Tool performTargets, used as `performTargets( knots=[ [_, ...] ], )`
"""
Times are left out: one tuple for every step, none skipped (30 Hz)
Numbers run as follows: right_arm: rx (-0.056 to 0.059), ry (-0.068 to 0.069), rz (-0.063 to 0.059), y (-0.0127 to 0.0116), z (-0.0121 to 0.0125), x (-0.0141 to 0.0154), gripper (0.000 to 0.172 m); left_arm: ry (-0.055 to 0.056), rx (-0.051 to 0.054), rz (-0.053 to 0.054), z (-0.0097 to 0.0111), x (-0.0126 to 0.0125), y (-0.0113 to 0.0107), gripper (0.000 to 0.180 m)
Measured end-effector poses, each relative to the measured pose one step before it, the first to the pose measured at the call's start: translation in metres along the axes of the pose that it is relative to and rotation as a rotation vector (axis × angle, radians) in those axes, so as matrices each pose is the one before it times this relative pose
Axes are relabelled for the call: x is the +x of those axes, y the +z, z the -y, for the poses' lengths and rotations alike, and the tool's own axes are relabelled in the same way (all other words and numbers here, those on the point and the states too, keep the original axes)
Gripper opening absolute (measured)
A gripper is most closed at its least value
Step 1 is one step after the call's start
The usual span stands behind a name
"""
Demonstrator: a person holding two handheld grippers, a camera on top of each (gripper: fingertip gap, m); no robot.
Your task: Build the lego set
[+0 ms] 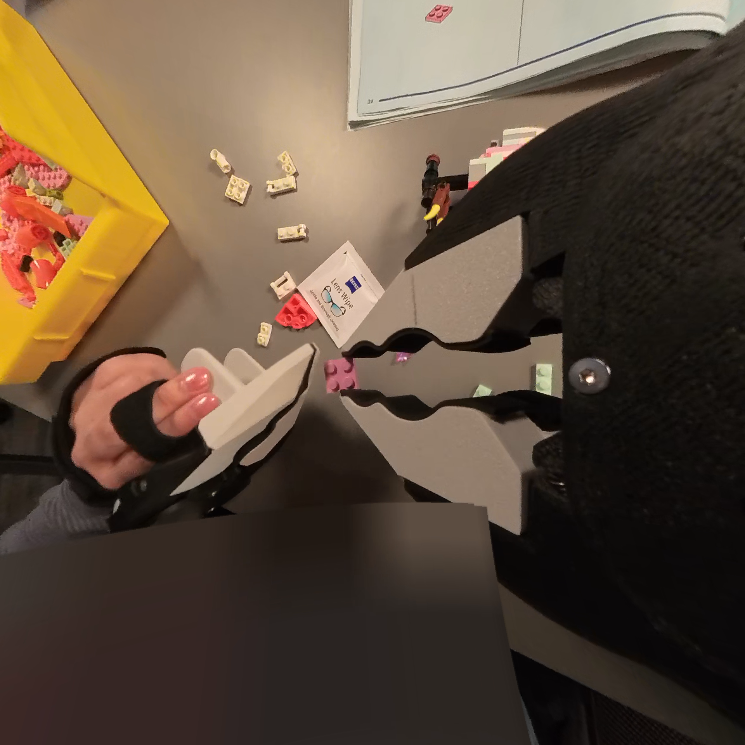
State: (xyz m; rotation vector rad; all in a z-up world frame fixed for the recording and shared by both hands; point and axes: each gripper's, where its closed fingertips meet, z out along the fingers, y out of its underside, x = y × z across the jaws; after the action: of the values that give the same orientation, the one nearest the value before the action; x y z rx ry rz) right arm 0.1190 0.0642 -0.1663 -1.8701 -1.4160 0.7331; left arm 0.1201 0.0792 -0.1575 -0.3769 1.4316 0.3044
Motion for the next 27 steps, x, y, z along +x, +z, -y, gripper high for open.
performTargets(
  knots=[
    [0.0007, 0.0042, -0.0014, -0.00026, 0.00014, 0.00067, 0.013, 0.0003, 0.0072, -0.0013, 0.00147, 0.00028, -0.00062, 0.0],
    [0.0013, 0.0046, -0.0006, -0.00005, -0.00002, 0.00045, 0.013, 0.0002, 0.0063, -0.0016, 0.00104, 0.00025, -0.00041, 0.001],
    [0.0009, 0.0034, 0.0012, 0.00012, 0.00007, 0.00001, 0.013, 0.0015, 0.0042, 0.0019, 0.00086, -0.00011, -0.00031, 0.001],
    [0.0006, 0.0018, 0.0014, 0.00047, 0.00004, -0.00029, 0.013, 0.0022, 0.0037, 0.0005, 0.00083, 0.00016, -0.00026, 0.0],
    [-0.0004, 0.0013, 0.0008, 0.00048, -0.00004, -0.0002, 0.013, 0.0039, 0.0045, -0.0016, 0.00101, 0.00052, -0.00027, 0.0],
    [-0.0016, 0.0016, 0.0007, 0.00054, -0.0001, -0.00036, 0.013, 0.007, 0.0059, 0.0009, 0.00127, 0.00013, -0.00054, 0.0],
    [-0.0037, 0.0023, -0.002, 0.00063, -0.00072, 0.0, 0.013, 0.0049, 0.0053, -0.0278, 0.00127, 0.0041, -0.00042, 0.0],
    [-0.0036, 0.0027, -0.0036, 0.00075, -0.00099, 0.00025, 0.013, -0.0111, 0.0, -0.0425, 0.00119, 0.00569, 0.00022, 0.0],
    [0.0009, 0.0048, -0.0014, 0.00068, -0.00054, -0.00022, 0.013, -0.0114, -0.007, -0.0171, 0.00054, 0.0018, 0.00054, 0.0],
    [0.0032, 0.0087, -0.0001, 0.00076, -0.00053, -0.00048, 0.013, -0.0058, -0.0006, -0.0174, 0.0011, 0.00213, 0.00054, 0.0],
    [0.0011, 0.0109, -0.0039, 0.00081, -0.00104, 0.00003, 0.013, -0.0034, -0.0061, -0.0211, 0.00023, 0.00295, 0.00071, 0.0],
    [0.0, 0.0095, -0.0056, 0.0008, -0.00142, 0.00009, 0.013, 0.0041, -0.0014, -0.0063, 0.0005, 0.00114, 0.00035, 0.0],
    [0.004, 0.0087, -0.0061, 0.0006, -0.00115, -0.00023, 0.013, 0.0032, 0.0021, -0.0064, 0.00076, 0.00112, 0.00005, 0.0],
    [0.0078, 0.0099, -0.0099, 0.0003, -0.0008, 0.00018, 0.013, -0.0039, -0.0022, -0.0054, -0.00015, 0.00052, 0.0001, 0.0],
    [0.0099, 0.0117, -0.012, -0.00009, -0.00066, 0.00043, 0.013, -0.0085, -0.0013, -0.0041, -0.00034, 0.00014, 0.00007, 0.0],
    [0.0105, 0.014, -0.0121, -0.00015, -0.00074, 0.00048, 0.013, -0.0059, -0.0007, -0.0005, -0.00043, -0.00035, -0.00002, 0.0],
    [0.0105, 0.014, -0.0098, -0.00036, -0.00073, 0.00036, 0.013, -0.0029, -0.0001, 0.0022, -0.00044, -0.00034, -0.00004, 0.0],
    [0.0113, 0.011, -0.0076, -0.00028, -0.00058, 0.00017, 0.013, -0.0008, 0.0016, 0.0054, -0.00033, -0.00045, -0.00008, 0.0],
    [0.0124, 0.0086, -0.0073, -0.00051, -0.00025, 0.00024, 0.013, 0.0007, -0.0006, 0.0066, -0.00066, -0.00034, 0.00032, 0.0],
    [0.0123, 0.0096, -0.0055, -0.00073, -0.00009, 0.00029, 0.013, -0.0002, -0.0032, 0.0064, -0.00118, -0.00018, 0.00053, 0.0],
    [0.0124, 0.0109, -0.0041, -0.0009, 0.00013, 0.00044, 0.013, -0.007, 0.0074, 0.0183, 0.00065, -0.00249, -0.0002, 0.0],
    [0.0138, 0.0117, -0.0034, -0.00097, 0.00031, 0.00071, 0.013, -0.0166, 0.0092, 0.0139, 0.0012, -0.0026, -0.00047, 0.0],
    [0.0169, 0.0135, -0.0026, -0.00114, 0.00084, 0.00083, 0.013, -0.016, 0.0014, 0.0, 0.00006, -0.0006, -0.00019, 0.005],
    [0.0226, 0.015, -0.0029, -0.00136, 0.0015, 0.00117, 0.013, -0.0116, -0.0065, -0.0125, -0.00131, 0.00121, 0.00044, 0.018],
    [0.0285, 0.0169, 0.0002, -0.00137, 0.00236, 0.0008, 0.013, -0.0126, -0.0045, -0.0078, -0.00089, 0.00042, 0.00053, 0.024],
    [0.035, 0.0184, 0.0037, -0.00133, 0.00329, -0.00003, 0.013, -0.0138, 0.0033, -0.0024, 0.00038, -0.00042, 0.00014, 0.027],
    [0.0391, 0.0182, 0.005, -0.00113, 0.00377, -0.00042, 0.013, -0.0139, 0.0079, 0.0041, 0.0012, -0.00151, -0.00026, 0.029]
  ],
)
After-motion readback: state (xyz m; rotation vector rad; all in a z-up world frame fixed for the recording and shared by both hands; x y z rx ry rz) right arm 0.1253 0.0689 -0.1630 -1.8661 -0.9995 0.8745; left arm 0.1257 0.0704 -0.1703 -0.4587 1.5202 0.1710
